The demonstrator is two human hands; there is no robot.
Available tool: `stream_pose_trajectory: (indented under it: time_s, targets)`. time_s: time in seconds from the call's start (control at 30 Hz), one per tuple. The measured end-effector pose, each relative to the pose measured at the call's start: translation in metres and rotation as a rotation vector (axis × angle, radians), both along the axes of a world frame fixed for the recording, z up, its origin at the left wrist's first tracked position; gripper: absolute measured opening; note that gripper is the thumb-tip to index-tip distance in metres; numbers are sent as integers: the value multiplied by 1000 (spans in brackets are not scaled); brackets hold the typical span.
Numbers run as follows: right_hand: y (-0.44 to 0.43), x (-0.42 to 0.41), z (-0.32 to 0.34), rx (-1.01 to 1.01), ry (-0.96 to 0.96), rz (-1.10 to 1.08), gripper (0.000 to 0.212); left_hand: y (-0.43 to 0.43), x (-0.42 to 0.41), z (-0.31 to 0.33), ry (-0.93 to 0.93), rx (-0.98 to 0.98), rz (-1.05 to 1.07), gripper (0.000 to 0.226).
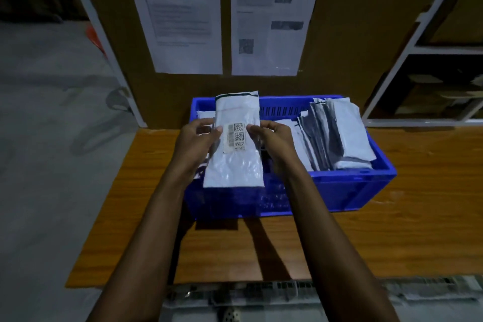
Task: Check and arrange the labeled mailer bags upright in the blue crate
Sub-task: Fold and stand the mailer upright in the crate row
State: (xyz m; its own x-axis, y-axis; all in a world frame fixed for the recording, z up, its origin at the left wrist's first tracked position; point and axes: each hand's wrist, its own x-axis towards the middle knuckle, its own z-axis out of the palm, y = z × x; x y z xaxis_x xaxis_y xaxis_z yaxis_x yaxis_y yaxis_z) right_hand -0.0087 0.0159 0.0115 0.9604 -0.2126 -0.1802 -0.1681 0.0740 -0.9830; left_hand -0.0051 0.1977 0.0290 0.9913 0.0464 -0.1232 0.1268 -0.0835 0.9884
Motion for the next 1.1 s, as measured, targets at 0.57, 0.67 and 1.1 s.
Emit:
stream_pose_trajectory:
  time_s: [0.57,0.67,1.1]
  targets:
    - [33,86,-49,-816,65,180,39,-1,33,-54,-230,783,-275,46]
    - [31,83,-48,-830,51,191,62,-2,38,-58,-264,801,-231,49]
    - [-12,110,-47,-734,49,164,36,-33,109,-94,-379,1111,-264,81]
